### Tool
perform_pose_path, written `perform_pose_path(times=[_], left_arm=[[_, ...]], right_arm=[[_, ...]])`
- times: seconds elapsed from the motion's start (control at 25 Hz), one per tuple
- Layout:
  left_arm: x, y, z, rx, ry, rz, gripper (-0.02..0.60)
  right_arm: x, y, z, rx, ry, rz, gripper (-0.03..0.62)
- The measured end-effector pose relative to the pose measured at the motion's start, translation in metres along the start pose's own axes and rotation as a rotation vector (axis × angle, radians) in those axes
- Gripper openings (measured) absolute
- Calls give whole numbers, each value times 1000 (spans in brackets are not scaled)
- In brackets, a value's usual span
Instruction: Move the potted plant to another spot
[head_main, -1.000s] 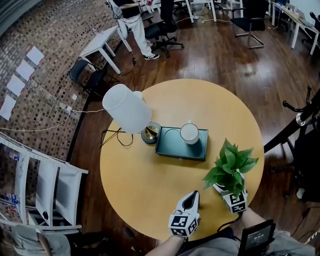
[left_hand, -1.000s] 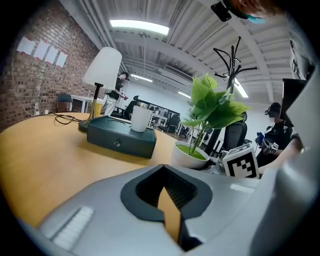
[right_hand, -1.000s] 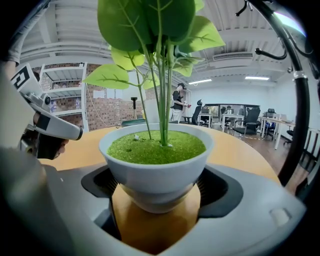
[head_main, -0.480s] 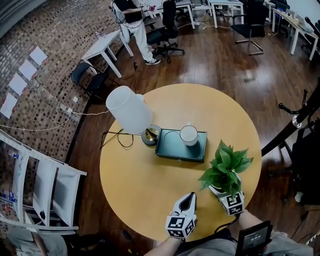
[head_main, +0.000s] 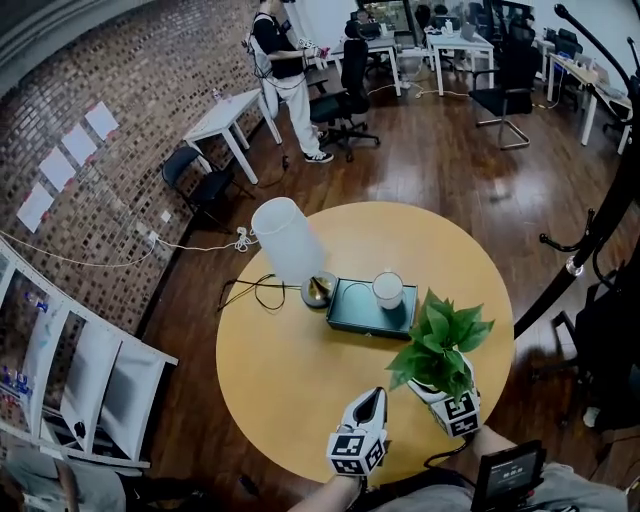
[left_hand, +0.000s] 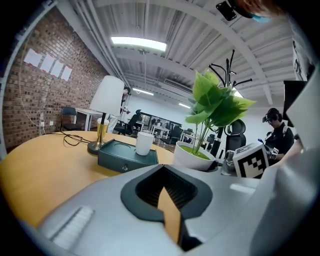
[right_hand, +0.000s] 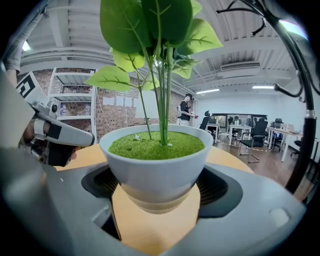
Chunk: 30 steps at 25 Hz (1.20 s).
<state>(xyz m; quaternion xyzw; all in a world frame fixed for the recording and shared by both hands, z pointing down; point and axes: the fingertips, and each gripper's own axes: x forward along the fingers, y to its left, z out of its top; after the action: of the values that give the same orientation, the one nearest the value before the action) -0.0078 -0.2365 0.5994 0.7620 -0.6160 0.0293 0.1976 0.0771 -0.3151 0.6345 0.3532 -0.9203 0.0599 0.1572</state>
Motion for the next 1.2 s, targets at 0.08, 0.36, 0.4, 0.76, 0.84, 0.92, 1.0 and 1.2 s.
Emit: perform_pose_path(times=[0.08,0.36,0.4,0.76,0.84,0.92,1.0,1.2], left_arm=[[-13,-3,7,0,-20,9,0],[-53,11,49,45,-123,14,0],[-61,14,55,50,-134,10,0],[-116,38,79,65,-180,-17,0],[-130,48,77,66,-181,-27,0],[-143,60,74,69,-183,-32,0],[-154,70,72,75,-185,-33,0],[-176,80,75,75,-188,-27,0]], right_arm=[[-11,8,10,-3,-9,8,488],[-26,46,61,-49,-83,12,488],[-28,56,68,-55,-90,14,488],[-41,123,90,-80,-88,6,488],[-41,141,92,-79,-91,-3,488],[-39,161,92,-76,-90,-6,488],[-38,176,92,-70,-88,-9,488],[-36,203,96,-72,-92,4,488]])
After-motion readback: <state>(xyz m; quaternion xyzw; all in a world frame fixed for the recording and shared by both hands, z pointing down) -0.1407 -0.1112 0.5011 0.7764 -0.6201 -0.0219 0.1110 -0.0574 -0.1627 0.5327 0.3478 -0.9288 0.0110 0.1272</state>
